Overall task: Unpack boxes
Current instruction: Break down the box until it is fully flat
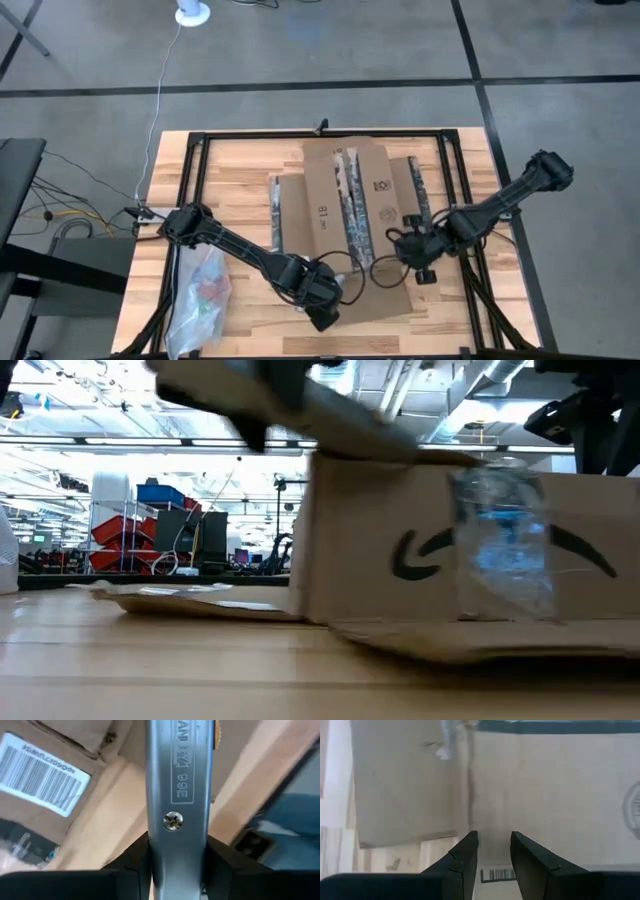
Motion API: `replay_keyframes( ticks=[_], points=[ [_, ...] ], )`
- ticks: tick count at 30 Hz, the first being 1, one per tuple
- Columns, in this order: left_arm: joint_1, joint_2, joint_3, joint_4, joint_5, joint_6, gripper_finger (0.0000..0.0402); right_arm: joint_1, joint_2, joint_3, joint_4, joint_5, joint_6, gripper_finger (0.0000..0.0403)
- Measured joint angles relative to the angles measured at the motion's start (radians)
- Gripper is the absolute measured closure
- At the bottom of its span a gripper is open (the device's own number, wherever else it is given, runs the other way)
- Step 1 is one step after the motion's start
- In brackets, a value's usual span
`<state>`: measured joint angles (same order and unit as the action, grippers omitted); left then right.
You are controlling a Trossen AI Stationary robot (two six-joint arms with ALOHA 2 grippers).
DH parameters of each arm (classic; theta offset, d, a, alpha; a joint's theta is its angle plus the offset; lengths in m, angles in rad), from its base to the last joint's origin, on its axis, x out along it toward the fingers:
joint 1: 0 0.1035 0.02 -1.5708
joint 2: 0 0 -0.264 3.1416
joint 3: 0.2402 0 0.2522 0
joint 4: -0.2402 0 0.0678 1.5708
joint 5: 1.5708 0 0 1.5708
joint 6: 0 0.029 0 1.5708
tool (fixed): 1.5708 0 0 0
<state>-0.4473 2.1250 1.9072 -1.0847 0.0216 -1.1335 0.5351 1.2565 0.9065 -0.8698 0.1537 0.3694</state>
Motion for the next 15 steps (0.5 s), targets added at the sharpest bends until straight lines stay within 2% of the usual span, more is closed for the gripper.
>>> replay_keyframes(
  ticks=[8,15],
  points=[
    [-0.009,0.0,-0.001,-0.107,-0.035,-0.053,0.0295,0.04,0.053,0.0,0.149,-0.053,-0.05,0.0301],
    [-0.009,0.0,0.016,0.057,-0.036,-0.038,0.0295,0.033,0.052,0.029,0.202,-0.059,-0.112,0.0301]
  ],
)
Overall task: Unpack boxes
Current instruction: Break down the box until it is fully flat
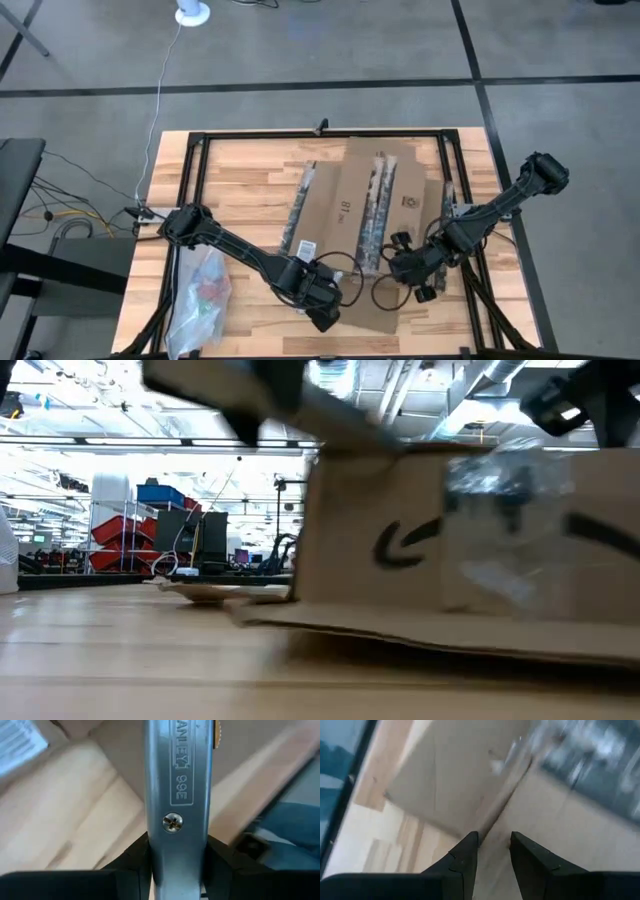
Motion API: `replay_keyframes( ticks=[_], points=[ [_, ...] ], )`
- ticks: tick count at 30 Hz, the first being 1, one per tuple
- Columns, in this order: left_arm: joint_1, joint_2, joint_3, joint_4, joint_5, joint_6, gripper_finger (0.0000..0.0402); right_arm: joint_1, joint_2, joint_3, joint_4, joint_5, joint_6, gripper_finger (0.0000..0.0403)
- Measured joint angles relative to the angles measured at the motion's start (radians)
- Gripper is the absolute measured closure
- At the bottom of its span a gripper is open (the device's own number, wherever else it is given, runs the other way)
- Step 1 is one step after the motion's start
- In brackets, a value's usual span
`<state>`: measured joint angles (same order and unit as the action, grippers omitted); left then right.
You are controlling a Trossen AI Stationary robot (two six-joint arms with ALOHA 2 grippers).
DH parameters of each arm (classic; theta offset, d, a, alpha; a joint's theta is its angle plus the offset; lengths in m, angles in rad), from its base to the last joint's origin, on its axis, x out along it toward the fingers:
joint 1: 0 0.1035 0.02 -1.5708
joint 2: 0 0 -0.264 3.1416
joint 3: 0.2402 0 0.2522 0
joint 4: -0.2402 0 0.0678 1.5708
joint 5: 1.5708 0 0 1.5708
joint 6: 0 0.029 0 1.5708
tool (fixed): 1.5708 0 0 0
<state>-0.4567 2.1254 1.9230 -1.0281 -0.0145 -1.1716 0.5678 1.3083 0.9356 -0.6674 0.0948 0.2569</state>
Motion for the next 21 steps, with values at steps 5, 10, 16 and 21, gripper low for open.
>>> replay_keyframes(
  ticks=[5,10,16,21],
  points=[
    [0.013,0.0,0.0,0.017,-0.039,0.041,0.0295,-0.017,0.003,0.002,0.0,0.012,-0.001,0.0301],
    [0.026,0.0,0.0,0.084,-0.038,0.081,0.0295,-0.022,0.008,0.002,0.001,0.009,0.003,0.0301],
    [0.05,0.002,0.0,0.141,-0.031,0.137,0.0295,-0.023,0.008,0.002,0.003,0.009,0.004,0.0301],
    [0.07,0.003,0.0,0.196,-0.005,0.185,0.0295,-0.027,0.007,-0.015,0.034,0.008,0.004,0.0301]
  ],
)
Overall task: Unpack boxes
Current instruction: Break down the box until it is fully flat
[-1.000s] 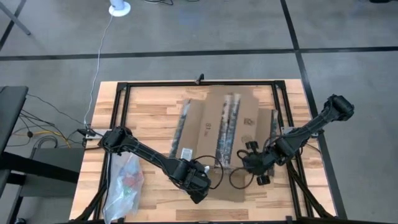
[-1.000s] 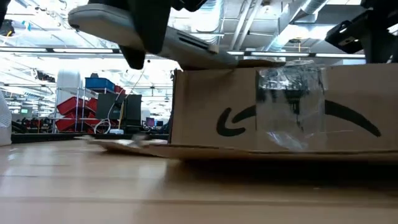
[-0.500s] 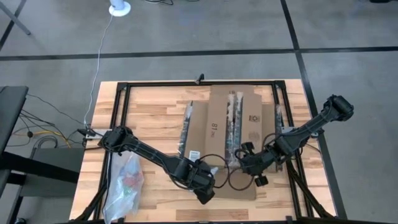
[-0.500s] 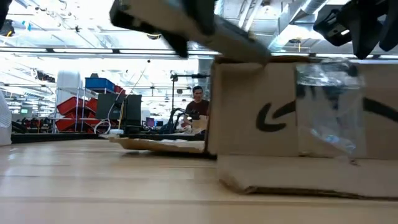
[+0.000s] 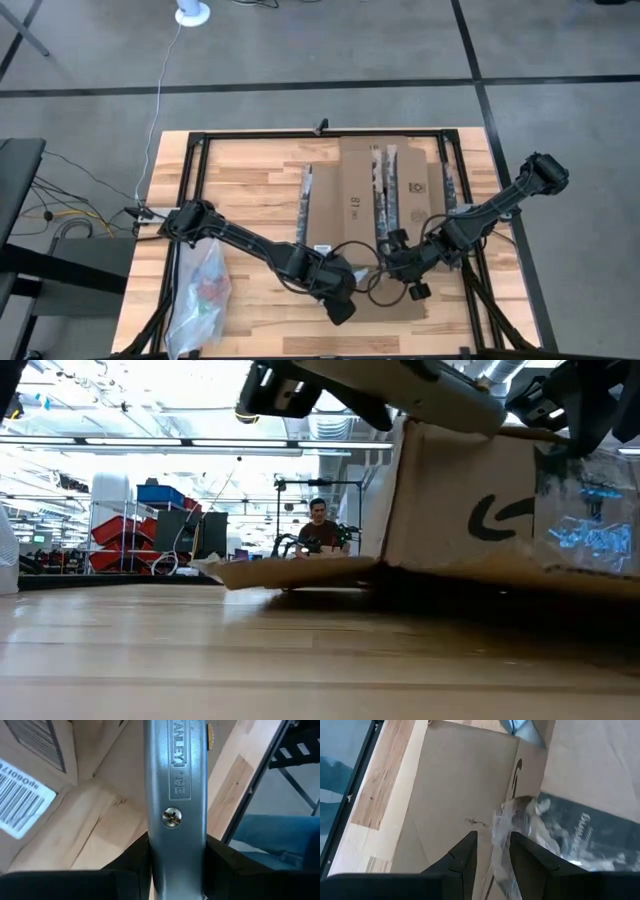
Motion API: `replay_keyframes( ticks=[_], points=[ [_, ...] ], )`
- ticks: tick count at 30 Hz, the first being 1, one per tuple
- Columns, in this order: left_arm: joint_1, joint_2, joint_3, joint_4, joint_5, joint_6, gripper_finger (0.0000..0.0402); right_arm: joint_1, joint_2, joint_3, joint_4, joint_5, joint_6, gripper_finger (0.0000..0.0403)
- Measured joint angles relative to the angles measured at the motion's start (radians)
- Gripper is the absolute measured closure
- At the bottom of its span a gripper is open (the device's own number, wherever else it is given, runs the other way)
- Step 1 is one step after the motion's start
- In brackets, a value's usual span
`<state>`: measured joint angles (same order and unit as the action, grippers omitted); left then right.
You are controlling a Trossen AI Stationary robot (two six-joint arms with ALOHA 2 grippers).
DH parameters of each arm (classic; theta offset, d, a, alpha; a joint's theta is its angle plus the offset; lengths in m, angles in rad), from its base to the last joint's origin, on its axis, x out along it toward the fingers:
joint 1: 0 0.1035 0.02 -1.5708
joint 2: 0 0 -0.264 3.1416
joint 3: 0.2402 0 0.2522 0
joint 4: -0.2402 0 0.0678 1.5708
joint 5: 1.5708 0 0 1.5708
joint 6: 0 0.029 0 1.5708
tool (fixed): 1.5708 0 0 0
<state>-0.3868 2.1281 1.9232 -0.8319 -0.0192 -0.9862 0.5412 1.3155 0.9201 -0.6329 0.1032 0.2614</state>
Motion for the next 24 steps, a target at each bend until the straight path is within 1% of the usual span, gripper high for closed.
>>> replay_keyframes(
  ticks=[2,7,9,10,14,18,20,24],
  points=[
    [0.005,0.001,0.0,0.007,0.025,0.022,0.0295,0.0,0.0,-0.012,0.014,0.0,0.0,0.0301],
    [0.009,0.003,0.0,0.012,0.045,0.07,0.0295,0.001,0.0,-0.02,0.019,-0.002,0.001,0.0301],
    [0.011,0.003,-0.002,0.04,0.07,0.137,0.0295,0.001,-0.001,-0.02,0.029,0.004,-0.005,0.0301],
    [0.011,0.003,0.001,0.083,0.085,0.164,0.0295,0.002,0.0,-0.017,0.028,0.01,-0.006,0.0301],
    [0.009,0.001,0.002,0.042,0.112,0.186,0.0295,0.032,-0.01,0.046,-0.054,0.015,-0.012,0.0301],
    [0.009,0.004,0.001,0.015,0.12,0.178,0.0295,0.071,-0.035,0.114,-0.232,0.032,0.003,0.0301],
    [0.01,0.004,0.001,0.017,0.119,0.173,0.0295,0.082,-0.042,0.112,-0.308,0.069,0.025,0.0301],
    [0.026,0.003,0.001,0.027,0.088,0.174,0.0295,0.078,-0.048,0.052,-0.316,0.092,0.046,0.0301]
  ],
)
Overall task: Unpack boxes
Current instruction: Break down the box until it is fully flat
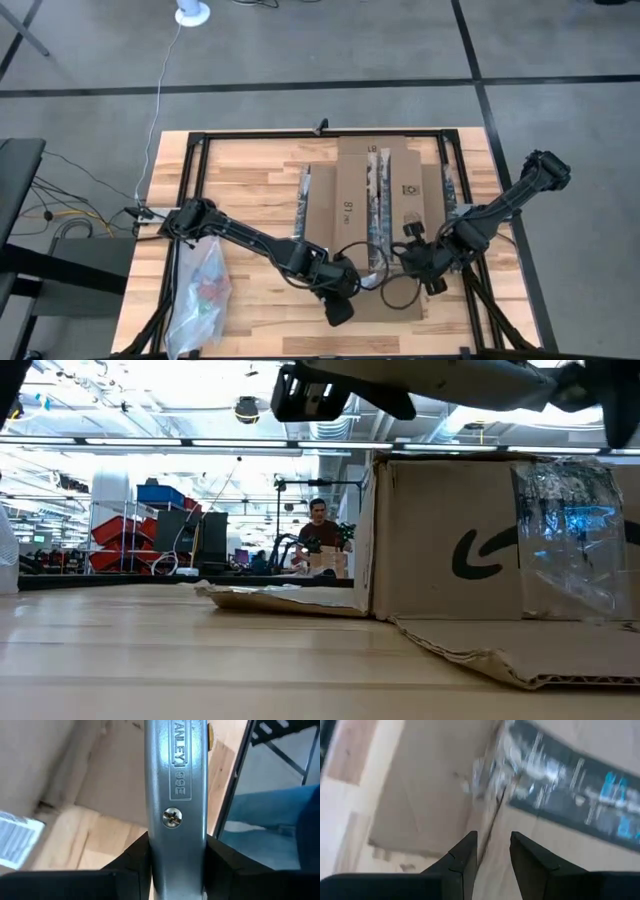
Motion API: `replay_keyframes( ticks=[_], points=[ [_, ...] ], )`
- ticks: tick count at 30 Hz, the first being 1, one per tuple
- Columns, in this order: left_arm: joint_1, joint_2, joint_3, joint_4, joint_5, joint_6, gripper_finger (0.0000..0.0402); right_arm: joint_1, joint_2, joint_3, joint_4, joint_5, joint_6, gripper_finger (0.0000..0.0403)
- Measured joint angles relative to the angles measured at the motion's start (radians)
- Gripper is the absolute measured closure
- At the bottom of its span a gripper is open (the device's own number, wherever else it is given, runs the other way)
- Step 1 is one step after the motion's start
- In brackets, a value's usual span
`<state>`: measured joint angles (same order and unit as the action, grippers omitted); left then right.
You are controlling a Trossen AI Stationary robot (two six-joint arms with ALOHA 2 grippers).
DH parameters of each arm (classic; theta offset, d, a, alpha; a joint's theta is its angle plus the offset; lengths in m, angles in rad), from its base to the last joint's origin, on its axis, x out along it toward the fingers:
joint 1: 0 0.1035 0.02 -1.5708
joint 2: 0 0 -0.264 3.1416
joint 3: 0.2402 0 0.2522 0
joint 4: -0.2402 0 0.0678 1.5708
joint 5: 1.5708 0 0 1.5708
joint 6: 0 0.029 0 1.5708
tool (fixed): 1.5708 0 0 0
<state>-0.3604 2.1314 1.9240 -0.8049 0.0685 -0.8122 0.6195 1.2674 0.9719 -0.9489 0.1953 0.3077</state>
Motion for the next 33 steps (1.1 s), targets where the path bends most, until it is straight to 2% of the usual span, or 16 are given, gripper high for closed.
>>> replay_keyframes(
  ticks=[4,11,16,22,28,33],
  points=[
    [0.021,0.013,0.0,-0.012,0.023,0.016,0.0295,-0.025,0.001,-0.06,0.1,0.003,0.01,0.0301],
    [0.02,0.046,0.001,0.013,0.086,0.019,0.0295,-0.068,0.0,-0.072,0.118,-0.003,0.007,0.0301],
    [0.027,0.046,0.005,0.004,0.035,-0.018,0.0295,-0.075,0.001,-0.073,0.13,-0.005,-0.002,0.0301],
    [0.049,0.046,0.005,-0.052,0.039,-0.023,0.0295,-0.078,0.002,-0.073,0.134,-0.003,-0.003,0.0301],
    [0.069,0.046,0.005,-0.034,0.022,-0.02,0.0295,-0.078,0.002,-0.074,0.13,-0.002,-0.005,0.0301],
    [0.072,0.046,0.005,-0.017,-0.048,-0.023,0.0295,-0.072,0.002,-0.074,0.129,0.0,-0.005,0.0301]
  ],
)
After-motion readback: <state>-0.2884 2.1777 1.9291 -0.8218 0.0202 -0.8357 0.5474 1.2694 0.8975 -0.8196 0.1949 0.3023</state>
